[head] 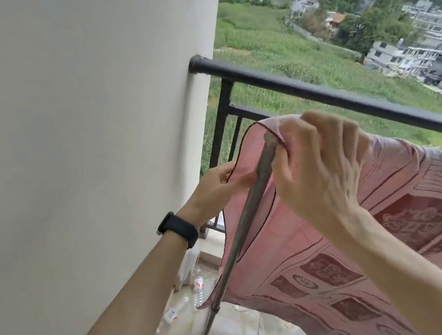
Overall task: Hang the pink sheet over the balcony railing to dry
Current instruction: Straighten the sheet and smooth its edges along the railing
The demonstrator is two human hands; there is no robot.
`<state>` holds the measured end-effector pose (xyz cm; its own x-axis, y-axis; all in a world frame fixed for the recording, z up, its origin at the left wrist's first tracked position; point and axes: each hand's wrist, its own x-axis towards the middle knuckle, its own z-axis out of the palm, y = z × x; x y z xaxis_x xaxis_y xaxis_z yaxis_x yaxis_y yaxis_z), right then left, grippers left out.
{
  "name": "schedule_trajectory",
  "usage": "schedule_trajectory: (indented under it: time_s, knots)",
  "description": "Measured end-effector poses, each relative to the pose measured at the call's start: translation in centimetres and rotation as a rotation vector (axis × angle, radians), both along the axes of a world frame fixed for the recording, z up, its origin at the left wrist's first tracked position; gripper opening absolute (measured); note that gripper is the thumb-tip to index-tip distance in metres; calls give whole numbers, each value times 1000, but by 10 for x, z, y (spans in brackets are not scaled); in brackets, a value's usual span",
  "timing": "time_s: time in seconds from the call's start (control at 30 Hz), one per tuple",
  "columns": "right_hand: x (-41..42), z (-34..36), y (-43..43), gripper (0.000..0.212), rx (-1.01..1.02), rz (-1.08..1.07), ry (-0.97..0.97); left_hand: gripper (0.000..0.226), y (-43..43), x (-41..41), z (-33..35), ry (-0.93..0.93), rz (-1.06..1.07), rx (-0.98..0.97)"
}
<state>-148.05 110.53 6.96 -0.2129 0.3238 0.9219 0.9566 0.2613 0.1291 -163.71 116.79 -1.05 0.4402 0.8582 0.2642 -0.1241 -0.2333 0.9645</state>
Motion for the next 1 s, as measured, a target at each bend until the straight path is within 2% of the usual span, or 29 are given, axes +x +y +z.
schedule_trajectory:
  time_s: [0.03, 0.1, 0.13, 0.2, 0.27, 0.33, 0.4, 0.53, 0.63, 0.7, 0.73, 0.8, 0.9, 1.0]
  knots:
    - [1, -16, -6, 23, -18, 22, 22, 27, -1, 1, -8, -5, 15, -35]
    - [4, -51, -16, 21, -277, 93, 163, 29, -2, 1, -26, 38, 57, -72]
    - [3, -66, -18, 28, -455, 65, 269, 26, -3, 0, -37, 98, 88, -80]
    - [7, -98, -17, 48, -758, -129, 397, 14, -6, -1, -61, 233, 133, -84]
    - [13, -123, -10, 66, -953, -281, 398, 14, -11, -3, -78, 376, 150, -42]
    - [17, -139, -3, 80, -1104, -382, 308, 14, -13, -3, -88, 478, 184, -13]
    - [20, -152, 2, 85, -1197, -390, 274, 29, -13, -1, -98, 563, 247, 34]
    - [32, -172, -2, 66, -1114, -242, 251, 25, -6, -4, -107, 674, 432, 113]
    - [44, -181, -6, 80, -1105, -280, 219, 27, 0, -8, -106, 495, 537, 9]
    - [47, -185, -5, 74, -1147, -235, 246, 15, -2, 0, -108, 366, 424, -170]
    - [47, -187, -4, 65, -1155, -173, 268, 9, -3, 4, -113, 382, 325, -230]
    - [44, -191, -4, 45, -1151, -47, 304, 18, -7, 15, -130, 561, 205, -210]
    - [46, -196, -10, 37, -1167, 14, 404, 27, -12, 13, -143, 740, 329, -64]
    - [68, -206, -28, 28, -1004, -107, 403, 28, -7, -12, -147, 736, 481, -2]
